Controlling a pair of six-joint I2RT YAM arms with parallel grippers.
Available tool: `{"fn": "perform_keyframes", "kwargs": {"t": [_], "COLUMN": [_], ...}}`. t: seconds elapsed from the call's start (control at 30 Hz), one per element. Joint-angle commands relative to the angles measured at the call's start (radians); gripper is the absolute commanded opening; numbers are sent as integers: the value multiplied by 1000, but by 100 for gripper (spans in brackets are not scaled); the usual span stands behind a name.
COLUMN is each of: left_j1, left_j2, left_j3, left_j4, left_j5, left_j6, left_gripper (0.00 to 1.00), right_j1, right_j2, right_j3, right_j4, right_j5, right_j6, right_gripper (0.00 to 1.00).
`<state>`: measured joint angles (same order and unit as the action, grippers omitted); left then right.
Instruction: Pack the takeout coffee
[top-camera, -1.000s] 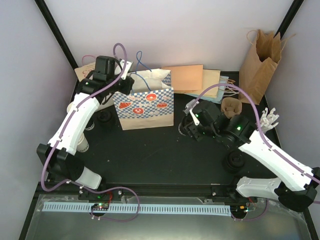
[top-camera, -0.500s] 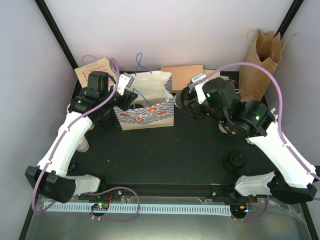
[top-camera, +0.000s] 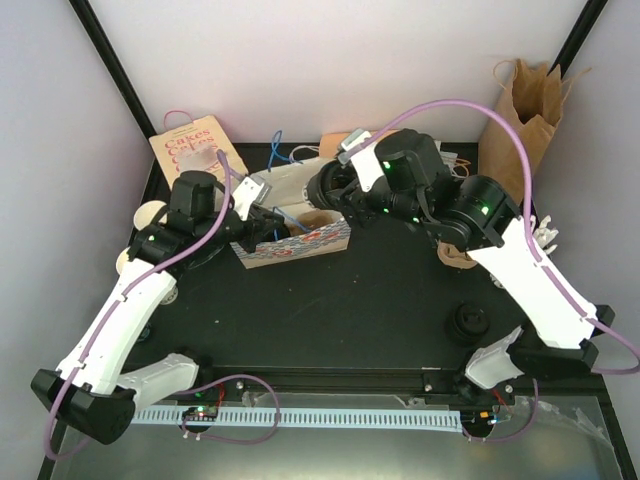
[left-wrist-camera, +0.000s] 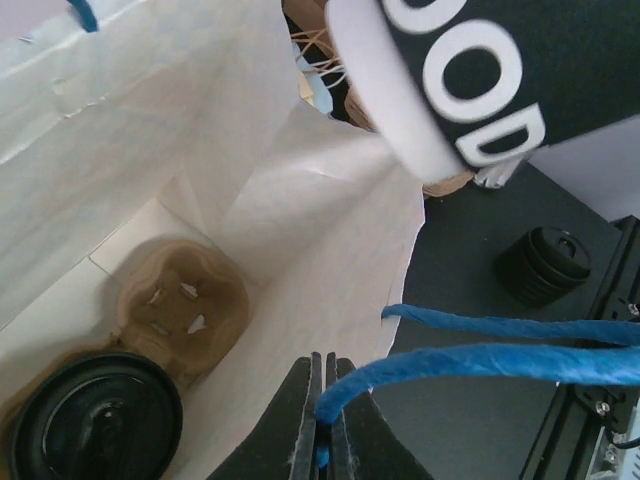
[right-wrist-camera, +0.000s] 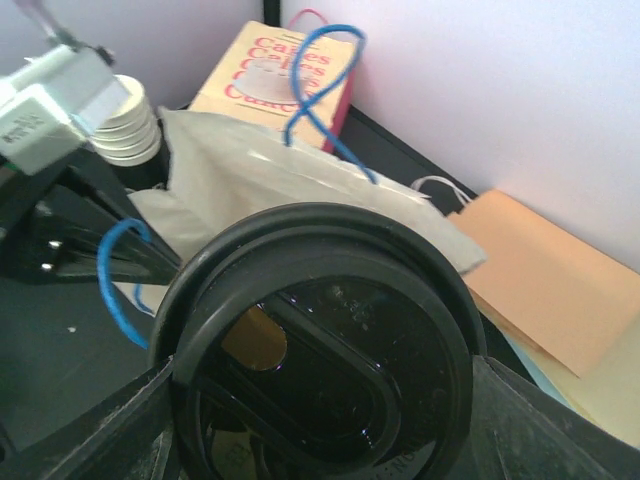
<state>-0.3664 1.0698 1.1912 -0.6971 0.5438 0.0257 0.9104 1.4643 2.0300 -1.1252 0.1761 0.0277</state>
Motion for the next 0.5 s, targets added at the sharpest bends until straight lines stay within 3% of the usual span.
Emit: {"fn": "perform_keyframes", "kwargs": {"t": [0.0, 0.47], "left_j1": [-15, -90], "left_j2": [-34, -95], "left_j3": [-16, -42], "left_j4": [35, 52], "left_j5": [33, 33], "left_j6": [-30, -79], "left_gripper": [2, 2], "right_j1": [48, 71], "right_j2": [47, 83], "right_j3": [60, 27], "right_j4": [17, 31], "right_j5": [-42, 12], "right_j6": [-27, -23], "right_gripper": [60, 60]}}
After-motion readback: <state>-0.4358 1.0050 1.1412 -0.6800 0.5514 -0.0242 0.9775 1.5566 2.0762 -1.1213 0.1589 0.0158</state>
